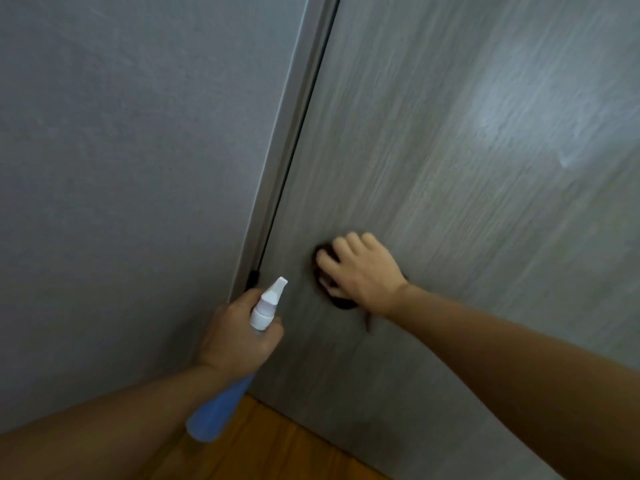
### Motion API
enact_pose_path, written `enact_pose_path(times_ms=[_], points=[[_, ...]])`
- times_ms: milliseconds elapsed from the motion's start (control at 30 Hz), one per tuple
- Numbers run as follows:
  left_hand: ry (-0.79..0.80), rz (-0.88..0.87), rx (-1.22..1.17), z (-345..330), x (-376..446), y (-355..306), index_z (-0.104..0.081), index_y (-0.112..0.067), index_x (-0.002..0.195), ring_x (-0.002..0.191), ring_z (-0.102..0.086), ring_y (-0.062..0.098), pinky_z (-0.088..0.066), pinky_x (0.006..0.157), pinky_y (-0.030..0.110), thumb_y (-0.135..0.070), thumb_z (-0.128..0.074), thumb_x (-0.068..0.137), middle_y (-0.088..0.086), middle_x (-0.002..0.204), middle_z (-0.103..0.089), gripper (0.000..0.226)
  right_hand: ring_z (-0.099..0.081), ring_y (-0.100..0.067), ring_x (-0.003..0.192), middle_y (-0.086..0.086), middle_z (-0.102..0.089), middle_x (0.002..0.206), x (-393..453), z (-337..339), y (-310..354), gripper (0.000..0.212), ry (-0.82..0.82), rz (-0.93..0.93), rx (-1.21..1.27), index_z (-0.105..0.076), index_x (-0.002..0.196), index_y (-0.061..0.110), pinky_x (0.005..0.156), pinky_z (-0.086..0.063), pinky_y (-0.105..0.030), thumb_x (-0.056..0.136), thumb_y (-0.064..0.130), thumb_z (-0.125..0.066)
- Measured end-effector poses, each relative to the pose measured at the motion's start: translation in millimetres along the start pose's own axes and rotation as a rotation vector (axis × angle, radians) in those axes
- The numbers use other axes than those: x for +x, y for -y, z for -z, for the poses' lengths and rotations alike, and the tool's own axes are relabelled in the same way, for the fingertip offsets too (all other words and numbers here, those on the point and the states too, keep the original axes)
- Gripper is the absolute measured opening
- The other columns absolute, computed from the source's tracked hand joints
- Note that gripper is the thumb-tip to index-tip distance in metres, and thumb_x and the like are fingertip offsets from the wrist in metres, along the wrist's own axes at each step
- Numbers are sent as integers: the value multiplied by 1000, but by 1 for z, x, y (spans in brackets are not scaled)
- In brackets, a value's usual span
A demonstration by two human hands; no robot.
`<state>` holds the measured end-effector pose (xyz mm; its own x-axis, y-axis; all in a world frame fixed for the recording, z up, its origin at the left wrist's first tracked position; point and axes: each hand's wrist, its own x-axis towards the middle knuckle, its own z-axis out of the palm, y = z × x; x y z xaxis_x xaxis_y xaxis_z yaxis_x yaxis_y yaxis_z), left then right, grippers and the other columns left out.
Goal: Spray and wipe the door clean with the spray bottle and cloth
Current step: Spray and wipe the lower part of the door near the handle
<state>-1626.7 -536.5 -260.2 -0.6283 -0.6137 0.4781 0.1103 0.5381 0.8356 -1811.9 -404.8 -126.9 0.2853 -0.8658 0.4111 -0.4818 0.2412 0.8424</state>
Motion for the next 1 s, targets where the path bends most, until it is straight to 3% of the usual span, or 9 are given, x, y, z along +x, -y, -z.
enact_pose_path(times_ms=[133,267,433,567,667,833,1000], points=[[-20,29,-29,7,-2,9,-68,-17,101,65,-67,10,-59,62,47,-52,-60,72,-5,73,-70,47,-53,-30,76,-10,-55,84,45,2,-17,37,-44,-174,-48,-68,100,15,69,-30,-42,86,49,-60],[-31,33,-29,10,-2,13,-68,-10,101,66,-67,12,-59,62,49,-44,-64,75,0,74,-70,43,-53,-31,80,-11,-57,87,58,-3,5,38,22,-241,14,-66,102,14,71,-31,-42,87,49,-60],[-46,42,22,12,-6,13,-67,-14,92,61,-64,13,-56,59,46,-41,-64,74,-1,68,-67,33,-57,-28,79,-5,-61,89,27,-16,58,43,183,19,77,-70,103,18,73,-40,-38,81,55,-67],[-51,36,46,13,-4,14,-66,-15,90,59,-63,13,-54,56,44,-37,-66,75,-2,66,-66,26,-58,-23,78,-1,-61,85,12,-14,59,47,254,161,21,-70,96,23,73,-42,-35,74,64,-69],[-44,41,26,14,-2,14,-64,-18,86,59,-63,14,-54,54,44,-36,-66,75,-3,64,-65,21,-59,-27,76,-4,-61,81,40,-7,27,43,149,96,-12,-69,90,21,72,-34,-37,74,61,-69],[-35,30,-8,10,0,10,-61,-20,83,61,-64,14,-53,52,40,-36,-67,77,-5,68,-65,18,-56,-30,77,-11,-58,82,67,6,-6,48,106,-101,-11,-69,98,13,74,-27,-41,80,57,-65],[-30,13,-22,5,3,0,-64,-22,90,64,-65,12,-56,58,40,-48,-61,74,-3,70,-66,31,-56,-29,75,-10,-58,81,21,9,9,44,142,29,29,-67,92,13,72,-31,-41,79,56,-67]])
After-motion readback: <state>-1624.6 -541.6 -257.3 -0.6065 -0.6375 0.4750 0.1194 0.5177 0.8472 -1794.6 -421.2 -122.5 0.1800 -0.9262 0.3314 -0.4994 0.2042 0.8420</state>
